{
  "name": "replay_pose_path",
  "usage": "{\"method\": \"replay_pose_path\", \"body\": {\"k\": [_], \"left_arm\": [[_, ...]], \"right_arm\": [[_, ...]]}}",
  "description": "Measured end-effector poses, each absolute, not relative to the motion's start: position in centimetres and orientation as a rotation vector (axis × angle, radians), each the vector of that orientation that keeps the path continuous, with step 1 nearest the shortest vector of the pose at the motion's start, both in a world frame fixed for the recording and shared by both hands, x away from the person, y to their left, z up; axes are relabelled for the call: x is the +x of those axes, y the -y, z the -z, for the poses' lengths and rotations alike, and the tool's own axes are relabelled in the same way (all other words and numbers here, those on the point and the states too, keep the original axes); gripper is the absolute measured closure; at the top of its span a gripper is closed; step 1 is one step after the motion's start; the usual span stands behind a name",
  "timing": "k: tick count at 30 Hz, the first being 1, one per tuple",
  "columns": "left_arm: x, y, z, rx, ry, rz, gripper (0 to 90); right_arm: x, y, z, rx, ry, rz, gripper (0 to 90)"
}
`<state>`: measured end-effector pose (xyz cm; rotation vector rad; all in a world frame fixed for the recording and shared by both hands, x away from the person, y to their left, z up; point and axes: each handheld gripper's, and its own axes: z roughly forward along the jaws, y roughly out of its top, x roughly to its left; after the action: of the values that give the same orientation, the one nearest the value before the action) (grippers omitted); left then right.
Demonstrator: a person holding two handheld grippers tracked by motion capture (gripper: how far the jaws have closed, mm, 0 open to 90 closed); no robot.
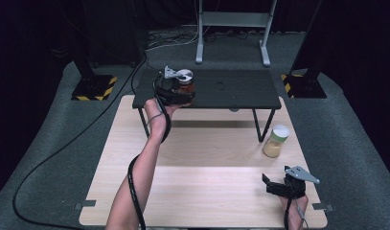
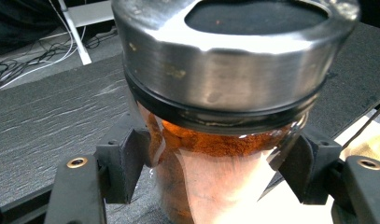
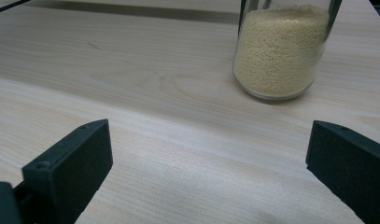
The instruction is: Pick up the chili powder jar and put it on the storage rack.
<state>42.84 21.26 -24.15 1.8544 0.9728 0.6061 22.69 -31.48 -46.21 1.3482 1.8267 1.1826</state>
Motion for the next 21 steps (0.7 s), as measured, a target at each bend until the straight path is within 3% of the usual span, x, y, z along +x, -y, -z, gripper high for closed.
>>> {"method": "replay_pose_path", "body": {"k": [21], "left_arm": [[42.63,-21.19,24.40,1.843,-0.975,-0.614,31.0]], "right_arm": [[22.58,31.47,46.26,1.348,-1.820,-1.185,0.0]]}}
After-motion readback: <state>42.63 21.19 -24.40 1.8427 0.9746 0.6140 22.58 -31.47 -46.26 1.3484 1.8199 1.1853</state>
